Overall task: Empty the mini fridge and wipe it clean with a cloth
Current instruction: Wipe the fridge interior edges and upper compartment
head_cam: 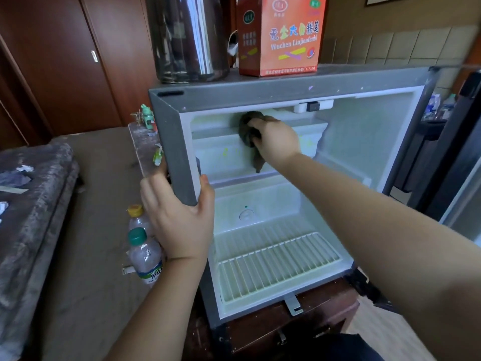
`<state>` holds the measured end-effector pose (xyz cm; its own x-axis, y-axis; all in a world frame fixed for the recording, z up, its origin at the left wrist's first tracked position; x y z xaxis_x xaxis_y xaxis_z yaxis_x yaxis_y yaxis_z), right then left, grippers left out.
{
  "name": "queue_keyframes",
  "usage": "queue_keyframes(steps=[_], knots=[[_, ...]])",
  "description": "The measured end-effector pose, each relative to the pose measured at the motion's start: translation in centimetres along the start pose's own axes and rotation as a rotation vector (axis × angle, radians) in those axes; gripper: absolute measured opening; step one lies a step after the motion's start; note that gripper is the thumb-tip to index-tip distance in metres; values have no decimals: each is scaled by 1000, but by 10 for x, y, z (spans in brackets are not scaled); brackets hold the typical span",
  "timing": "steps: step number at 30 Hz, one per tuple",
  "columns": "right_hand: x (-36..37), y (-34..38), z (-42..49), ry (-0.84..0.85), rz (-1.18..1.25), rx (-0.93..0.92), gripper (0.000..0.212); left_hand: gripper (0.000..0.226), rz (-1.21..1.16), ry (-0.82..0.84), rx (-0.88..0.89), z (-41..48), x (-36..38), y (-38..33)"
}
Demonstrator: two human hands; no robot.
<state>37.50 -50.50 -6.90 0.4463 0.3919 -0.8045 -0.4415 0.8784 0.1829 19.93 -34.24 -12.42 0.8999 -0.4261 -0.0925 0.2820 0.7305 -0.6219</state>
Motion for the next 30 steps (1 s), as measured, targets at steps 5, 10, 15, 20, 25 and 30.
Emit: queue_keyframes(steps=[5,10,15,20,25,30], knots=[[-21,-61,0,25,-147,91,33,46,-7,-4,4,0,-1,0],[-40,-110,7,60,-380,180,30,41,-4,-17,22,0,0,0],[-36,-114,10,80,-436,123,36,44,2,-14,13,-1,0,0],[-36,-90,4,37,-258,53,16,44,0,-21,18,-1,0,0],[-12,0,5,0,-107,-141,20,45,-5,-24,4,-1,0,-1],[9,96,9,-25,-95,-243,27,46,13,-26,-4,-2,-2,-4]])
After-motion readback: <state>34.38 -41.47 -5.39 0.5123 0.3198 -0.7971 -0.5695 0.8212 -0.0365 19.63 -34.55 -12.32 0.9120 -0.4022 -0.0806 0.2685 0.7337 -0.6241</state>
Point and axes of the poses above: each hand's wrist, its own z-axis towards the middle knuckle, its own x-axis out of the palm, y = z × x, the point moved 5 cm from there along z, towards the middle knuckle, and after that the axes turned 1 degree about z, right-handed, at the moved point
